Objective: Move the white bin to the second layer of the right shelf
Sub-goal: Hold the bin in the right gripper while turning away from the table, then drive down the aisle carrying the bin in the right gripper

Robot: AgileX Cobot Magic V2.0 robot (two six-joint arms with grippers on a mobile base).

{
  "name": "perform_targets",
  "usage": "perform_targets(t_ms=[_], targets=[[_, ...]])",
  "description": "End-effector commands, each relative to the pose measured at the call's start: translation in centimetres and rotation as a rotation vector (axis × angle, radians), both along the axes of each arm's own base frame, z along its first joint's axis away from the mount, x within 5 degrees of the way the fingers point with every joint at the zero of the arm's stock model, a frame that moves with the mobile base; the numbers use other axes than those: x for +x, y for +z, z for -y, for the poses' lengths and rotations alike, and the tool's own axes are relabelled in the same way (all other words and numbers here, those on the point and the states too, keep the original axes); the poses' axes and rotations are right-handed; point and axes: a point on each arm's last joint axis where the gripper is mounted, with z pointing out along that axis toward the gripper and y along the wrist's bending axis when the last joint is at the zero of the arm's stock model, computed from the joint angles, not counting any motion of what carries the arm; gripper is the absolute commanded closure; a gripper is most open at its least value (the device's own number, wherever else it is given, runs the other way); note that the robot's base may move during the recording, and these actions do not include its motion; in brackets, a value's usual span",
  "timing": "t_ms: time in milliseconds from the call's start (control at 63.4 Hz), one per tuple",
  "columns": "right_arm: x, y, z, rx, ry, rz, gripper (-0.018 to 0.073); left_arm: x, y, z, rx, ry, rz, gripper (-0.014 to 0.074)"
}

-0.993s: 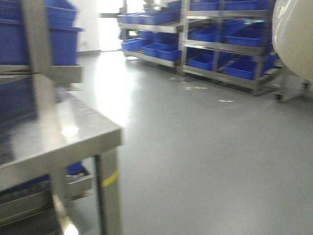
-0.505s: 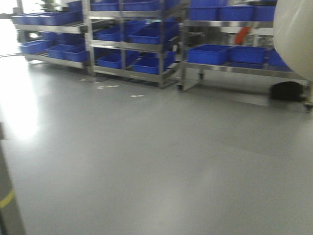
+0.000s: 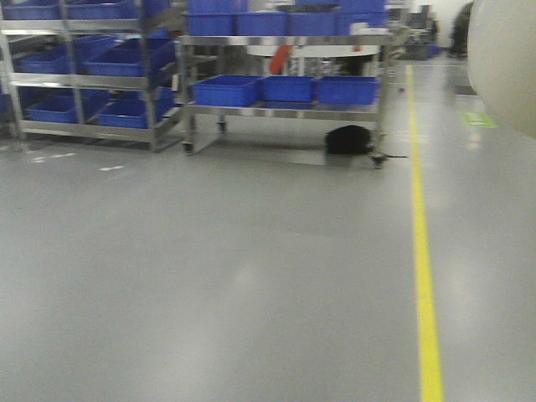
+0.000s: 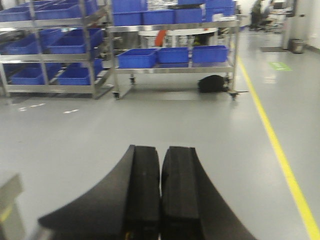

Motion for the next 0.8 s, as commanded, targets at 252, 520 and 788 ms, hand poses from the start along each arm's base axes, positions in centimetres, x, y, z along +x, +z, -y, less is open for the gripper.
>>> perform_targets(t_ms=[252,520,788], targets=[[0.13,1.75,0.06,0.023,-0.009,0.118,0.0503,0.03,-0.39,-0.02,-0.019,0.000,0.060,0.0512],[0.12,1.73,0.06,0.023,-0.009,0.117,0.0503,0.03,-0.39,-0.02,-0.019,0.000,0.060,0.0512],[0.10,1.71,0.07,0.022,-0.009,0.114,0.0503,0.03,-0.39,-0.02,-0.019,0.000,0.060,0.0512]])
